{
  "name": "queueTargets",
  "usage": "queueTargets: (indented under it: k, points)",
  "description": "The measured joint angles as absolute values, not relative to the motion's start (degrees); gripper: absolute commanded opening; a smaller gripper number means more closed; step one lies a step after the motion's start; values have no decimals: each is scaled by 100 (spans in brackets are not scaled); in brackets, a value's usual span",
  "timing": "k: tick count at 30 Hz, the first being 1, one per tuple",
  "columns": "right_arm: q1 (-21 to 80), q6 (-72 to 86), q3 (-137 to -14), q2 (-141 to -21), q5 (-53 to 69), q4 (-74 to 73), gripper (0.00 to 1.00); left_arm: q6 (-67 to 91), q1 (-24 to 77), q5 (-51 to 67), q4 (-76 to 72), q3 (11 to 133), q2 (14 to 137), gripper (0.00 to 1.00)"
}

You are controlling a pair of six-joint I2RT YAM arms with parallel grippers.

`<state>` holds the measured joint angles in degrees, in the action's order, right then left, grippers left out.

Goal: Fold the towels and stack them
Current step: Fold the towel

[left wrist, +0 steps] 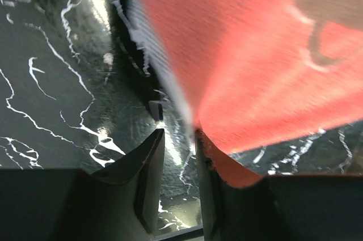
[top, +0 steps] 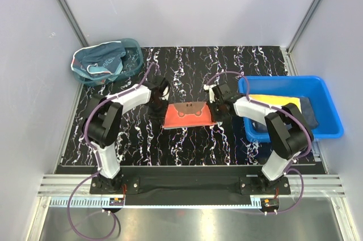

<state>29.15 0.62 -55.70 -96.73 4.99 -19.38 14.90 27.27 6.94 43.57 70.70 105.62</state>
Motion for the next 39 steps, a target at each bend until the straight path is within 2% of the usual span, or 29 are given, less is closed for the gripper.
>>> queueTargets:
  k: [7, 14, 20, 29, 33, 36, 37, 39]
  points:
    - [2915, 99, -6066, -9664, 301, -2416, 25, 1756, 2685, 340, 4797, 7393, 10543, 39]
    - [2915, 377, -6866, -9585, -67, -2794, 26, 1894, 2598, 451, 4504, 7977, 10165, 38]
    - [2897, 392, -7596, -10287, -366, -2825, 20, 2185, 2316, 860, 3793, 7891, 10549, 36]
    - [2589, 355, -7712, -11253, -408, -2773, 22, 2300, 2134, 843, 3750, 7920, 11354, 36]
    - [2580, 261, -7961, -11271, -502, -2790, 27, 2296, 2130, 834, 3809, 8020, 11349, 37]
    - [2580, 294, -8197, -11271, -558, -2893, 40, 2292, 2130, 768, 3905, 8064, 11288, 40]
    - [2580, 331, -8283, -11266, -578, -2963, 47, 2290, 2128, 716, 3977, 8064, 11220, 41]
    - [2571, 447, -8403, -11244, -598, -3085, 53, 2292, 2128, 582, 4095, 8055, 11015, 43]
